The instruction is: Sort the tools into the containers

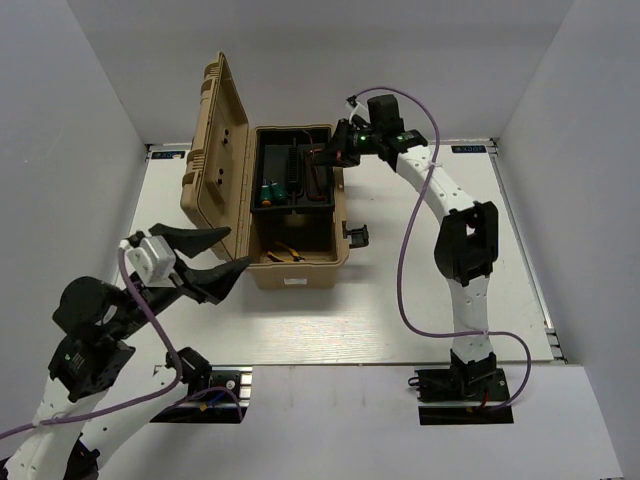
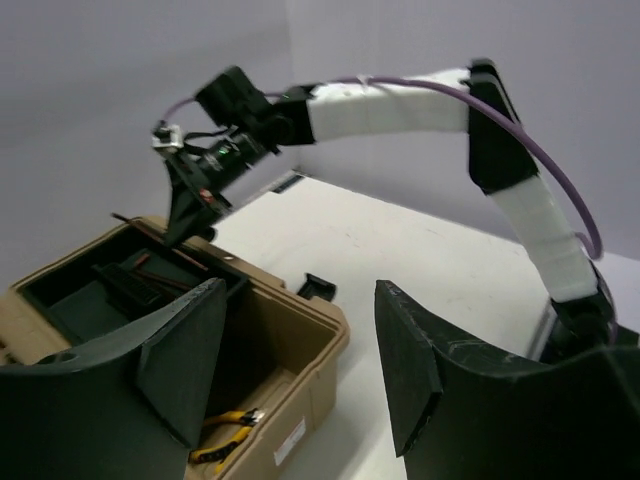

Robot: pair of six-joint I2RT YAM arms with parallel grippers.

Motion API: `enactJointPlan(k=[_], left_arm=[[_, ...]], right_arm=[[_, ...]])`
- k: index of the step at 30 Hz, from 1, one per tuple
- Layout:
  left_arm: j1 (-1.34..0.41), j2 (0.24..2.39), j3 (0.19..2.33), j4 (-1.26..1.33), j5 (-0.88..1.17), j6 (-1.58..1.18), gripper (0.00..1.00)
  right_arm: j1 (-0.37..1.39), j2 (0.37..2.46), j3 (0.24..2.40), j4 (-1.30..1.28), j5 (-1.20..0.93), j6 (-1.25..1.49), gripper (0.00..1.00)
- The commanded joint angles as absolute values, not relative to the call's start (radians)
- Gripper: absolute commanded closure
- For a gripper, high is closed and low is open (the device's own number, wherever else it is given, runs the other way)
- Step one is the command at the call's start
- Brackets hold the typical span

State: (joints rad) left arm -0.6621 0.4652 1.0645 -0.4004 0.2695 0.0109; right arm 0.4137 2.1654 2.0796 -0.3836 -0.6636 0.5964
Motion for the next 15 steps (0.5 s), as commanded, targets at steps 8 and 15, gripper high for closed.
enactJointPlan(k=[8,15], left_arm=[[-0.655,0.333,1.092,-0.483,-0.391,-0.064,0.27],[-0.655,0.442,1.123,-0.485,-0.624,-0.097,0.24]], right_arm=[[0.437,2.168,2.062,-0.321,-0.474,0.635,0.89],[0.434,2.129,1.996,-0.342,-0.477,0.569,0.59]])
